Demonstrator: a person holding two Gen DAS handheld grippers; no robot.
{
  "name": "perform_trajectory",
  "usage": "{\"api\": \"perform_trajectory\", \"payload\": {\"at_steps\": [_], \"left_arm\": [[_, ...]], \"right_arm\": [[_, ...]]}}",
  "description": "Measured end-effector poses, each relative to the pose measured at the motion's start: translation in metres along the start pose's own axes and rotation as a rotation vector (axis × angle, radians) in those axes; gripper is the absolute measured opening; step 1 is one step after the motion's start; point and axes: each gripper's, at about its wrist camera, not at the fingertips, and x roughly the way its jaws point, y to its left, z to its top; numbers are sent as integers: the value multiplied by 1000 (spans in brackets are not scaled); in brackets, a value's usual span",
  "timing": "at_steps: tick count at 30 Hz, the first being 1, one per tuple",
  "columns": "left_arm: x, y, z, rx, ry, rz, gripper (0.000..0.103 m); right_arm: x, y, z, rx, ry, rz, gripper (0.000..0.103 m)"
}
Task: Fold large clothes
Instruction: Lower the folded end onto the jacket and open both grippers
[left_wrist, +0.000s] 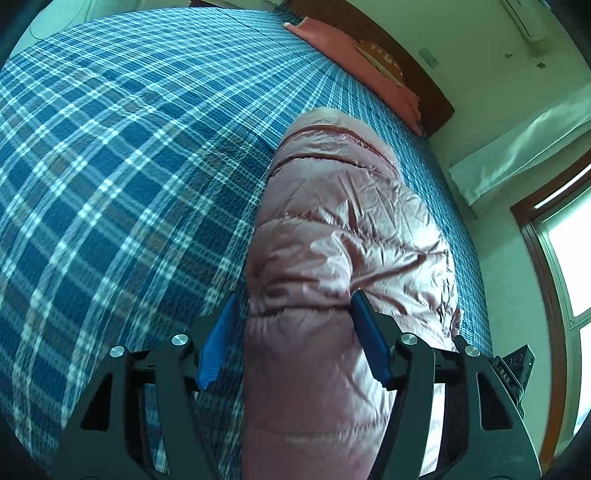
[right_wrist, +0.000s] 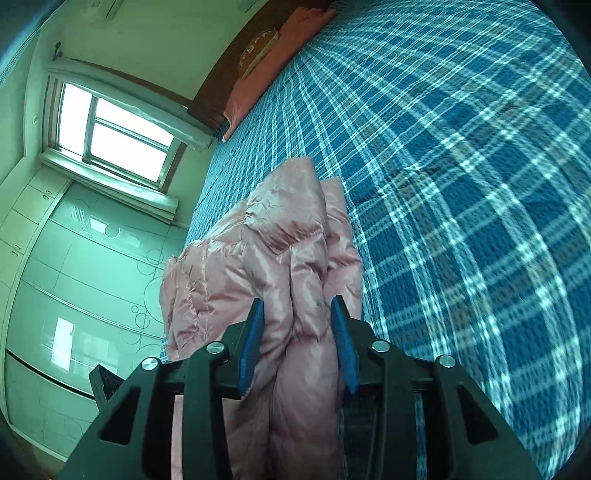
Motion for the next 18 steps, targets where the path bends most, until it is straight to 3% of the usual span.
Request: {"api": "perform_trajectory", "payload": {"at_steps": [7, 11, 18], "left_arm": [[-34, 0, -41, 50, -26, 42, 73], [-49, 7, -66, 40, -33, 54, 75], [-80, -2, -104, 143, -70, 134, 75]], "right_arm": [[-48, -4, -40, -9, -20, -25, 39], [-67, 4, -70, -33, -32, -74, 39], [-104, 14, -116, -94, -57, -186, 42]]}}
